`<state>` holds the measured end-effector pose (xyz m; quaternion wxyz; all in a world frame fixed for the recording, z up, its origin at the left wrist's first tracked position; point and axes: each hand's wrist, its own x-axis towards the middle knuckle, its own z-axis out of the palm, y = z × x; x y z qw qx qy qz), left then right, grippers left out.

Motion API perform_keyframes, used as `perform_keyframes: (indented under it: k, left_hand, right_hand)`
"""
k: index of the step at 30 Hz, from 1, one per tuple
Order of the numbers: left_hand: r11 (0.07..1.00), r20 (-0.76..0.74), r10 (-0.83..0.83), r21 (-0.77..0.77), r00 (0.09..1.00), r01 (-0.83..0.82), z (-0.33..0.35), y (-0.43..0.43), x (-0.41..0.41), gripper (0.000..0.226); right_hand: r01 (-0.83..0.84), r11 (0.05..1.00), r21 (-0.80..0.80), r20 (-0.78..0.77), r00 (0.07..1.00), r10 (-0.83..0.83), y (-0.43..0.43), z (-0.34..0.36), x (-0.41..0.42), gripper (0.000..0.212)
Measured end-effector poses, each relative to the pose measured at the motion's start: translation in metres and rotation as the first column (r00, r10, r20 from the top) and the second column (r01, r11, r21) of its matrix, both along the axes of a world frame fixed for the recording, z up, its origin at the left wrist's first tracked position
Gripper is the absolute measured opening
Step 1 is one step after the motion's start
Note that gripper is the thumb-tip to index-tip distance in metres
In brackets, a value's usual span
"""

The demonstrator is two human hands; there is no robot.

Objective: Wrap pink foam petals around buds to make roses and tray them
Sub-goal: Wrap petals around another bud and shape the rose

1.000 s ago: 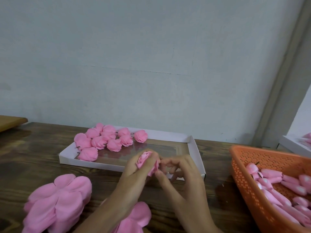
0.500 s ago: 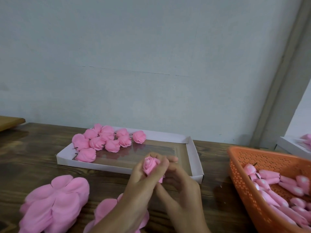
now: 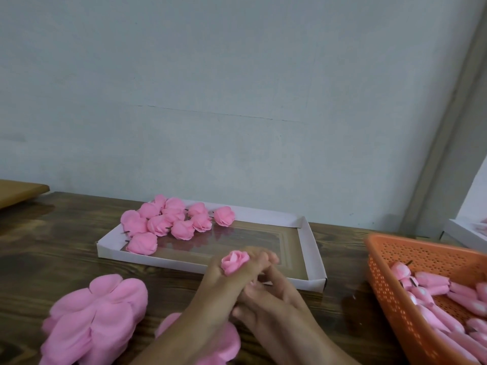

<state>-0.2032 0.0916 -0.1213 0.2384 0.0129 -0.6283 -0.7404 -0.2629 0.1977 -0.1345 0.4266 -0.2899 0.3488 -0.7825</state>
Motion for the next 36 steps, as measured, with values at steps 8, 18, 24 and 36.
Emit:
perform_keyframes:
  k: [8,18,24,36]
  left_hand:
    - [0.989,-0.070,-0.132,-0.078,0.989,0.126,-0.001,-0.014,-0.001,0.031]
    - [0.865,-0.165,0.399,-0.260,0.902,-0.430,-0.018,-0.023,-0.013,0.034]
    - [0.843,-0.086,0.360,-0.397,0.929,-0.363,-0.021,-0.021,-0.012,0.025]
    - [0.953,0.024,0.301,0.035,0.953,-0.302,-0.019,-0.018,-0.018,0.041]
  right_hand:
    - [0.092,0.983,0.159,0.128,0.985,-0.113,-0.007,-0.005,0.012,0.034]
    - [0.633,0.686,-0.359,-0.928,-0.165,-0.334,0.020,-0.001,-0.014,0.040]
    - [0.562,0.726,-0.396,-0.911,-0.338,-0.235,0.019,-0.004,-0.011,0.042]
    - [0.549,0.833,-0.068,-0.740,0.532,-0.411,0.009,-0.023,-0.010,0.046]
